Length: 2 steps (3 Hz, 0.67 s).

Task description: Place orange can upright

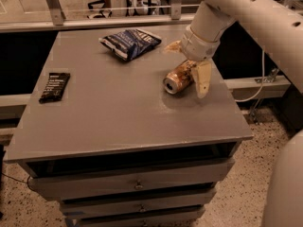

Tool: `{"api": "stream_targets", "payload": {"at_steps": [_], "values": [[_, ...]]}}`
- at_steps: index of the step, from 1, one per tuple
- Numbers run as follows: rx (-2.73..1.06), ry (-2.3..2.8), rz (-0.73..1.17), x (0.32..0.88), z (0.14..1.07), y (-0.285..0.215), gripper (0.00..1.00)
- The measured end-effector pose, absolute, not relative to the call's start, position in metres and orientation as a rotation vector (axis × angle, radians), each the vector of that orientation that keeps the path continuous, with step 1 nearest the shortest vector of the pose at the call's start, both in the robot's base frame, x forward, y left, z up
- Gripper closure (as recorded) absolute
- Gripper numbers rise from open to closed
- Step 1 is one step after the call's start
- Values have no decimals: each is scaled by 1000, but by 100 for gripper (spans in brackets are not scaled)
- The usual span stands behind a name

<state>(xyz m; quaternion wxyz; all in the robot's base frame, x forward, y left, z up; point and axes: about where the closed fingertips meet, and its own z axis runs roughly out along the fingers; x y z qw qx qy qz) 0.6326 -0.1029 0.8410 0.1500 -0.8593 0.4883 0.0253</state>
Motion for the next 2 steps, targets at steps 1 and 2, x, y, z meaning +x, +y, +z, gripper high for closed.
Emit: {"api": "stream_targets", "payload": {"at_steps": [1, 2], "values": [[-2495, 1395, 112, 627, 831, -92, 18], [-2497, 1391, 105, 626, 842, -78, 41]]}}
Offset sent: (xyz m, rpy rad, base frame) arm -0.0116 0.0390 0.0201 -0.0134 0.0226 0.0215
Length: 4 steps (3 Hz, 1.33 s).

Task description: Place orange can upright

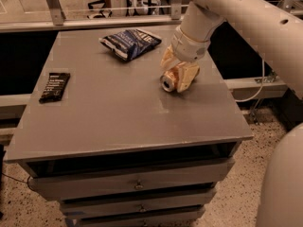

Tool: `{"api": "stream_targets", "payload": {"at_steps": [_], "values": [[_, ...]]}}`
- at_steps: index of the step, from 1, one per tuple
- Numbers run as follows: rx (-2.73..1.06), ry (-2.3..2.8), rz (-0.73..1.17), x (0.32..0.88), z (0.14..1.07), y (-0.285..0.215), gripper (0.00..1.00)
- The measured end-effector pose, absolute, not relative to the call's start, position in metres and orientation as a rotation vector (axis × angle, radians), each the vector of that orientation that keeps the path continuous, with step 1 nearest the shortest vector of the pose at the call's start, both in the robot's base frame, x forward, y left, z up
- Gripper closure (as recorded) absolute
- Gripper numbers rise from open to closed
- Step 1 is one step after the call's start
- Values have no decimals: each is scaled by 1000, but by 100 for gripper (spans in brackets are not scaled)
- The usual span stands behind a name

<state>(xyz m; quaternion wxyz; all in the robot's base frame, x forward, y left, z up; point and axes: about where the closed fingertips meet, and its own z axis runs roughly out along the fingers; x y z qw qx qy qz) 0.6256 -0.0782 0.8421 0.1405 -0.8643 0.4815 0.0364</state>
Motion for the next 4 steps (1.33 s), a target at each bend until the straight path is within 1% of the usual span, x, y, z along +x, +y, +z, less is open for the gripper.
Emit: {"api": "stream_targets", "payload": {"at_steps": [2, 3, 4], "values": [[-2457, 1409, 39, 634, 887, -54, 87], [-2352, 1502, 116, 642, 903, -57, 100], [-2103, 1608, 331, 649, 923, -66, 100]]}}
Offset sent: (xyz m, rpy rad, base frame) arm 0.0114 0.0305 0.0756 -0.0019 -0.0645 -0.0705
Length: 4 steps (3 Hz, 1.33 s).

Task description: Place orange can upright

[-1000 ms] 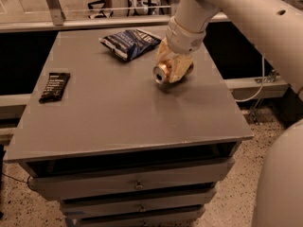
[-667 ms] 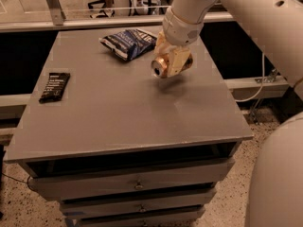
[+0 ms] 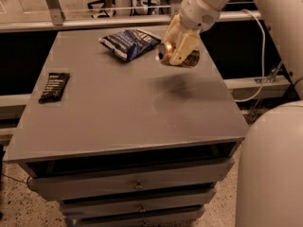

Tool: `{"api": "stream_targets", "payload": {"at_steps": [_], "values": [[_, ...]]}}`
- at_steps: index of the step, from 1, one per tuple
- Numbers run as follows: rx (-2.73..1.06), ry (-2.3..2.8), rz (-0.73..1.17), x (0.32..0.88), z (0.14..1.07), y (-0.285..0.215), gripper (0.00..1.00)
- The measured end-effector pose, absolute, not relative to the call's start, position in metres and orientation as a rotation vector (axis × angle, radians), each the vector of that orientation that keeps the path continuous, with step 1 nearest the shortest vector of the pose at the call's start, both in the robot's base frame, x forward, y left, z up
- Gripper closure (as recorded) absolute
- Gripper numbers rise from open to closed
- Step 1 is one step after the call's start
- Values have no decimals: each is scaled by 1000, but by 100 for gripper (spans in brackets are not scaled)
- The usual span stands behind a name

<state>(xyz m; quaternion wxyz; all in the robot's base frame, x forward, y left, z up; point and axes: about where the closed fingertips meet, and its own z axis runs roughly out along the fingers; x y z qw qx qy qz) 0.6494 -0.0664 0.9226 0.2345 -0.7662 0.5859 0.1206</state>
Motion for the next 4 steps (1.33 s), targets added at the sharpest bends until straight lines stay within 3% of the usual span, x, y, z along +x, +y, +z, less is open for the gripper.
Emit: {"api": "stream_targets", "payload": {"at_steps": [2, 4], "values": [[-1584, 1527, 839, 641, 961, -65, 100], [-1274, 1337, 1051, 637, 973, -74, 100]]}}
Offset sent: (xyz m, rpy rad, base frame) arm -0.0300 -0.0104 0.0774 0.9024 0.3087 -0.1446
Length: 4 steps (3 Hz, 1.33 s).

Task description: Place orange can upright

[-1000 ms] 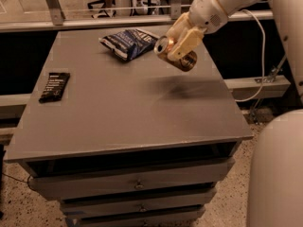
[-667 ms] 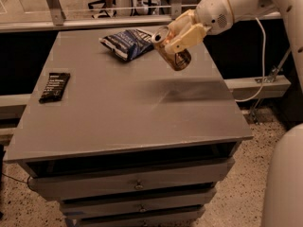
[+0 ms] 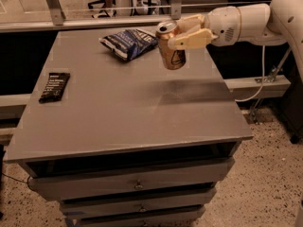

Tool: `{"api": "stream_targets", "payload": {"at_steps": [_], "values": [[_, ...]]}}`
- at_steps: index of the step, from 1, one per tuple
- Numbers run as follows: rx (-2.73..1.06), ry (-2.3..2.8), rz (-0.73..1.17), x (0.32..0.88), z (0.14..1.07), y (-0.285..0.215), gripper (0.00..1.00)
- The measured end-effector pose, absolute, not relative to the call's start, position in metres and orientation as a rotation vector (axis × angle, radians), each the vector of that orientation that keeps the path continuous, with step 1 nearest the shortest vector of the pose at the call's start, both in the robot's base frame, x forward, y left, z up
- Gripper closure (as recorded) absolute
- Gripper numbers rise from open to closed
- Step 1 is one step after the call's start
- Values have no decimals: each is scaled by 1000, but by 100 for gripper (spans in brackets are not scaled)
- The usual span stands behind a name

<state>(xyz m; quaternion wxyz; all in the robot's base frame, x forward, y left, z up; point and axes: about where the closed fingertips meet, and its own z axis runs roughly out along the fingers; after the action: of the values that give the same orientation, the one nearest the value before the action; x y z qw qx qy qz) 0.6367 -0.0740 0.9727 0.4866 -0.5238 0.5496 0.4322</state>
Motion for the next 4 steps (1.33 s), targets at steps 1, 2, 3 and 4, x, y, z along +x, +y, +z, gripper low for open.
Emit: {"api": "stream_targets", "payload": {"at_steps": [1, 2, 3, 4], "values": [[-1219, 1289, 1033, 641, 957, -80, 100], [-1199, 1279, 1009, 650, 939, -86, 100], [-1181, 1315, 1031, 658, 920, -90, 84], [-1116, 1374, 1074, 665, 902, -96, 59]]}}
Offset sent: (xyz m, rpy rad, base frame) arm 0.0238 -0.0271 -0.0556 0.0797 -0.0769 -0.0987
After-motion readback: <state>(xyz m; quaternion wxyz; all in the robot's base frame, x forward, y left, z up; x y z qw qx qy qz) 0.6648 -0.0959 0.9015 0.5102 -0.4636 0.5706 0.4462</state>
